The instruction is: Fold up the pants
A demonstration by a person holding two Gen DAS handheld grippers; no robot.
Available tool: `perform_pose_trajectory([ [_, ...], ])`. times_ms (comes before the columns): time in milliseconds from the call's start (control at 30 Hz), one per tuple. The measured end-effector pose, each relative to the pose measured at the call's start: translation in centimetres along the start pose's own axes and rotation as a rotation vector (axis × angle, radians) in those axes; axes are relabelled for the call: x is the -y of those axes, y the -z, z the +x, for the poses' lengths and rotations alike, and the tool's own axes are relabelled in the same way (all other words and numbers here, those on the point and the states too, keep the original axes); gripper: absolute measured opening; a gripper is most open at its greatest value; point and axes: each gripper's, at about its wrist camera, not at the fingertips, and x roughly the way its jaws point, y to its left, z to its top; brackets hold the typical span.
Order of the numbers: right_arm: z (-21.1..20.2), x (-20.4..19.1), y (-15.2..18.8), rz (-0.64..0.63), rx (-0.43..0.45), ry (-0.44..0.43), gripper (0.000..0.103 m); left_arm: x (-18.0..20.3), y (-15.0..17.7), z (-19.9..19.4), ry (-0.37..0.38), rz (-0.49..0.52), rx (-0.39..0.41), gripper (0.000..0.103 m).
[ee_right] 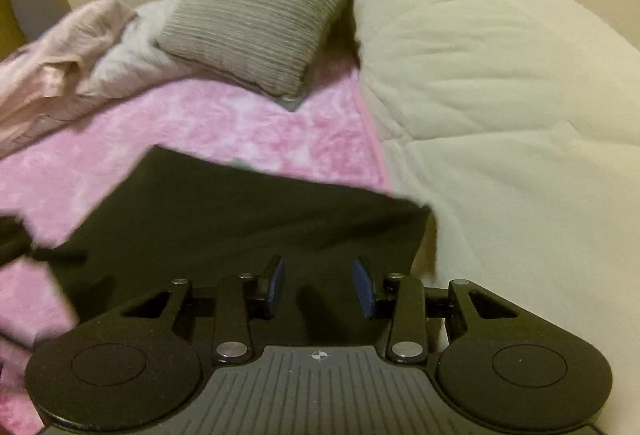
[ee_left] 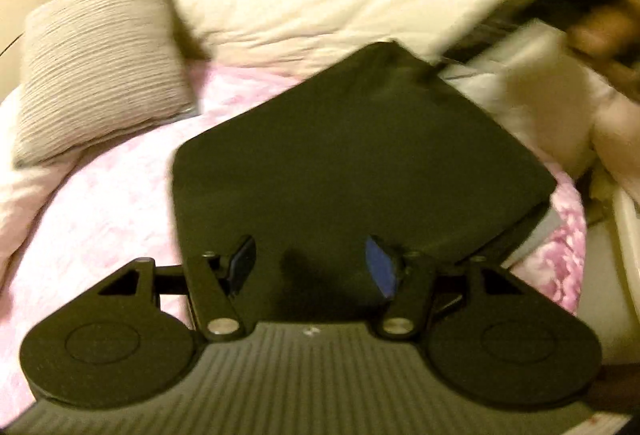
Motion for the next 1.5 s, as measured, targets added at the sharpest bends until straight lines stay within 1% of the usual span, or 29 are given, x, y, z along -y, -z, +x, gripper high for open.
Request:
perform_pose_trajectory([
  [33, -1.2, -0.6, 1.0, 0.004, -0.007, -0.016, 0.035, -0.6, 0.4, 0.0, -0.012, -0.027, -0.009, 0.057],
  [100, -1.7, -2.1, 3.0, -0.001, -0.041, -0.038, 0.035, -1.7, 1.3, 1.0, -0.029, -0.063, -0.049, 0.056],
  [167, -0.7, -2.6, 4.9, 0.008, -0.089, -0.038, 0.035, -2.0, 2.3, 2.1, -0.022, -0.078, -0.068, 0.061],
  [200, -0.4, -2.6, 5.8, 0.013, -0.086, -0.03, 0.035, -1.9, 2.7, 2.6, -0.019, -0.075, -0.072, 0.061],
  [233, 0.2, -2.6, 6.3, 0.013, -0.086, -0.029, 0.035, -1.7, 2.9, 3.0, -0.021, -0.064, -0.074, 0.061],
  [300, 1.1, -2.7, 6.7, 0.0, -0.082, -0.023, 0.036, -1.7, 3.1, 3.2, -0.017, -0.075, -0.073, 0.061],
  [433, 0.9, -3.0, 6.0, 0.009, -0.088, -0.014, 0.037, -2.2, 2.4, 1.7, -0.012, -0.1, -0.085, 0.06],
  [467, 0.6, -3.0, 5.6, 0.027, -0.089, -0.009, 0.038, -2.3, 2.6, 0.9, -0.013, -0.109, -0.085, 0.059],
  [533, -1.0, -3.2, 5.5, 0.067, -0.071, -0.013, 0.044, -2.9, 2.9, -0.6, -0.016, -0.127, -0.085, 0.06],
  [600, -3.0, -3.7, 6.0, 0.09, -0.047, -0.009, 0.062, -3.1, 3.5, -2.6, -0.022, -0.148, -0.089, 0.064],
  [633, -3.8, -3.9, 6.4, 0.1, -0.039, -0.001, 0.065, -3.1, 3.8, -3.6, -0.025, -0.154, -0.09, 0.069],
  [667, -4.5, -4.2, 6.8, 0.112, -0.037, 0.005, 0.067, -3.2, 4.2, -4.5, -0.029, -0.161, -0.087, 0.074],
  [767, -6.6, -5.1, 8.5, 0.174, -0.044, 0.021, 0.069, -3.2, 5.7, -7.0, -0.018, -0.205, -0.092, 0.083],
  [800, -7.5, -5.5, 9.1, 0.2, -0.047, 0.036, 0.07, -3.1, 6.1, -7.9, -0.011, -0.223, -0.093, 0.086],
  [867, -9.2, -6.5, 10.3, 0.247, -0.049, 0.065, 0.071, -3.1, 7.0, -10.2, 0.004, -0.269, -0.088, 0.096],
  [933, -10.9, -7.7, 11.2, 0.293, -0.043, 0.107, 0.072, -2.9, 7.7, -12.3, 0.018, -0.298, -0.079, 0.102],
  [1033, -14.0, -10.9, 12.3, 0.344, -0.008, 0.165, 0.076, -2.6, 8.7, -14.9, 0.039, -0.289, -0.072, 0.102],
  [1133, -16.6, -14.5, 13.2, 0.359, 0.015, 0.226, 0.078, -2.1, 10.1, -18.0, 0.05, -0.266, -0.058, 0.102],
  [1300, -20.2, -19.9, 14.7, 0.383, 0.034, 0.279, 0.079, -1.7, 12.2, -22.9, 0.074, -0.282, -0.033, 0.102],
  [1367, -21.3, -21.5, 15.2, 0.394, 0.045, 0.286, 0.08, -1.5, 12.9, -24.4, 0.086, -0.29, -0.027, 0.102],
  [1500, -23.0, -24.1, 16.1, 0.407, 0.054, 0.31, 0.081, -1.3, 13.8, -26.7, 0.082, -0.32, -0.014, 0.102],
])
